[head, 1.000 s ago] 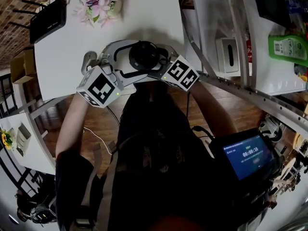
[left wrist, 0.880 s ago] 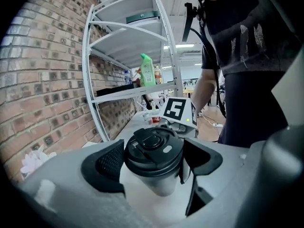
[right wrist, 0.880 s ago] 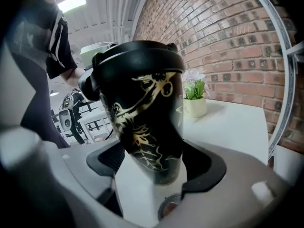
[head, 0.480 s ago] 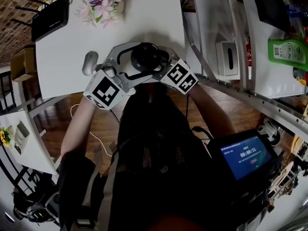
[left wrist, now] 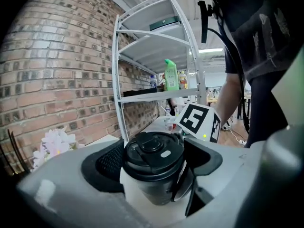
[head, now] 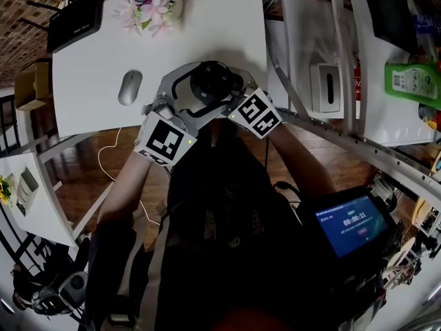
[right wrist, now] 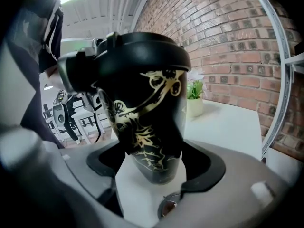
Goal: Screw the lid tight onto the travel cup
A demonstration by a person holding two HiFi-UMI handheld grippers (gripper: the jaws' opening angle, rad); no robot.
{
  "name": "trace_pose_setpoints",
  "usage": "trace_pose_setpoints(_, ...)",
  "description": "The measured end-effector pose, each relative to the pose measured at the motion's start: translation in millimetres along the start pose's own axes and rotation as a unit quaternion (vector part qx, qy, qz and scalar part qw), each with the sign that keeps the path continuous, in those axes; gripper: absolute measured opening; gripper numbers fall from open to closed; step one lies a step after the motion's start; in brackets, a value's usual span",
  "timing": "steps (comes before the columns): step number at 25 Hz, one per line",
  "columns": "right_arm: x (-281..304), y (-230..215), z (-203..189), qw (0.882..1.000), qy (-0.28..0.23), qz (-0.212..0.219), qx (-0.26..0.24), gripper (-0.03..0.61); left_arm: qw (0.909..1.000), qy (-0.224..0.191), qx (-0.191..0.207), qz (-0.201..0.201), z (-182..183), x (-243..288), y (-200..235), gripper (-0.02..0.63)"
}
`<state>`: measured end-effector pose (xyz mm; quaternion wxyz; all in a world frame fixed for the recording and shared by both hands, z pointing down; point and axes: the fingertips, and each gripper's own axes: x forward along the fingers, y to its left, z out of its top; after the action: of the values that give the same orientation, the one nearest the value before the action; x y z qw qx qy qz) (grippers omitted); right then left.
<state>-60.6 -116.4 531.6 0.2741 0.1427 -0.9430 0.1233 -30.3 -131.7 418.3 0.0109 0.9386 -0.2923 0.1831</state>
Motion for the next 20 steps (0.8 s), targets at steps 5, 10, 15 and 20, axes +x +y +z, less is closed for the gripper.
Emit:
trace_pose_setpoints(5,1,-1,0,1.0,-0.001,0.004,0.0,0.37,0.9999,0.004,-0.003,0.011,-1,0,2,0.405)
trace_pose_setpoints(10,1,0,1,1.0,-0.005,0.005,-0.002,0.371,0.9982,-0.042,-0.022,-0.035,17,-10,4,0.403)
trace_pose_setpoints(15,2,0,0,1.0,-0.006,0.007,-0.001,0.371,0.9942,-0.015,-0.04,-0.099,14,-21,11,0.405)
trace_pose_setpoints(20,1,0,0,1.0,-0.005,0.009,-0.002,0.371,0.9883,-0.001,-0.034,-0.149,13,-24,6,0.405)
